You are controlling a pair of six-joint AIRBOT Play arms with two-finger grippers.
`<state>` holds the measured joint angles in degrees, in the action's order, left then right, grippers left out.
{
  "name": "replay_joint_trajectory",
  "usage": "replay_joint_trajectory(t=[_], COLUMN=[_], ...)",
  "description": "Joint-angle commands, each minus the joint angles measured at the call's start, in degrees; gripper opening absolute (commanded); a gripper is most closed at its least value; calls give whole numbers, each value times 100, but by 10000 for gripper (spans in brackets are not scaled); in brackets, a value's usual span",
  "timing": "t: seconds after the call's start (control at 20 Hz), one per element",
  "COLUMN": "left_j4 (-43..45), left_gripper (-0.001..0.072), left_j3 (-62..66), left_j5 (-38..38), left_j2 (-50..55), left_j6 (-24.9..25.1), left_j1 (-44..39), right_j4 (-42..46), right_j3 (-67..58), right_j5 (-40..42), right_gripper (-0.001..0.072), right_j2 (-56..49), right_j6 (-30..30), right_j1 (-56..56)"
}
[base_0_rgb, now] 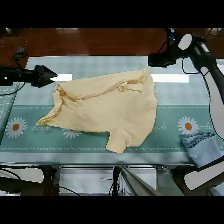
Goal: Fold the shirts.
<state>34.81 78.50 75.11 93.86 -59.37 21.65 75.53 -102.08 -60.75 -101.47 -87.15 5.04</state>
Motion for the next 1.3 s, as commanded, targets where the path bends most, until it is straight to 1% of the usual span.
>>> replay_joint_trajectory(t=[0.0, 0.05, 0.1, 0.15, 0.2, 0.25, 0.35, 0.45, 0.55, 0.6, 0.65, 0.8, 0.85, 0.95, 1.0, 1.1, 1.25], left_j4=[588, 1287, 1810, 2277, 2542, 2592, 2677, 2791, 3154, 3394, 3552, 3707, 3980, 4782, 5134, 5455, 5807], left_gripper=[400, 369, 373, 387, 486, 593, 609, 614, 617, 651, 663, 664, 663, 664, 664, 663, 664], left_j3=[916, 1178, 1233, 1198, 1123, 1016, 883, 715, 417, 184, -76, -1012, -1303, -1808, -1987, -2114, -2081], left_j5=[1099, 1266, 1259, 1329, 1419, 1547, 1989, 2251, 2260, 2267, 2262, 2256, 2238, 2085, 1878, 1499, 938], left_j2=[46, -50, -214, -385, -509, -619, -732, -909, -1163, -1314, -1451, -1812, -1878, -1904, -1904, -1899, -1899], left_j6=[-114, -374, -619, -673, -776, -844, -839, -732, -667, -669, -667, -573, -560, -557, -562, -592, -852], left_j1=[595, 866, 1113, 1338, 1508, 1663, 1773, 1694, 1521, 1423, 1340, 944, 723, 195, -52, -417, -651], right_j4=[313, 726, 1134, 1473, 1602, 1585, 1318, 986, 863, 861, 852, 763, 693, 527, 422, 157, -363], right_j3=[-46, -46, -46, -46, -37, -11, 120, 490, 999, 1283, 1545, 2271, 2428, 2629, 2658, 2658, 2658], right_j5=[-898, -1379, -1869, -2350, -2651, -2782, -2715, -2481, -2310, -2251, -2201, -1825, -1766, -1722, -1727, -1727, -1727], right_gripper=[406, 406, 406, 407, 407, 407, 407, 407, 407, 407, 407, 407, 407, 407, 407, 407, 407], right_j2=[568, 846, 1060, 1228, 1325, 1381, 1379, 1377, 1377, 1379, 1379, 1377, 1377, 1379, 1377, 1384, 1384], right_j6=[280, 317, 348, 393, 452, 481, 494, 625, 815, 951, 1034, 1252, 1333, 1484, 1569, 1646, 1746], right_j1=[-247, -391, -533, -713, -898, -1106, -1456, -1703, -1845, -1893, -1937, -2083, -2135, -2249, -2319, -2459, -2621])
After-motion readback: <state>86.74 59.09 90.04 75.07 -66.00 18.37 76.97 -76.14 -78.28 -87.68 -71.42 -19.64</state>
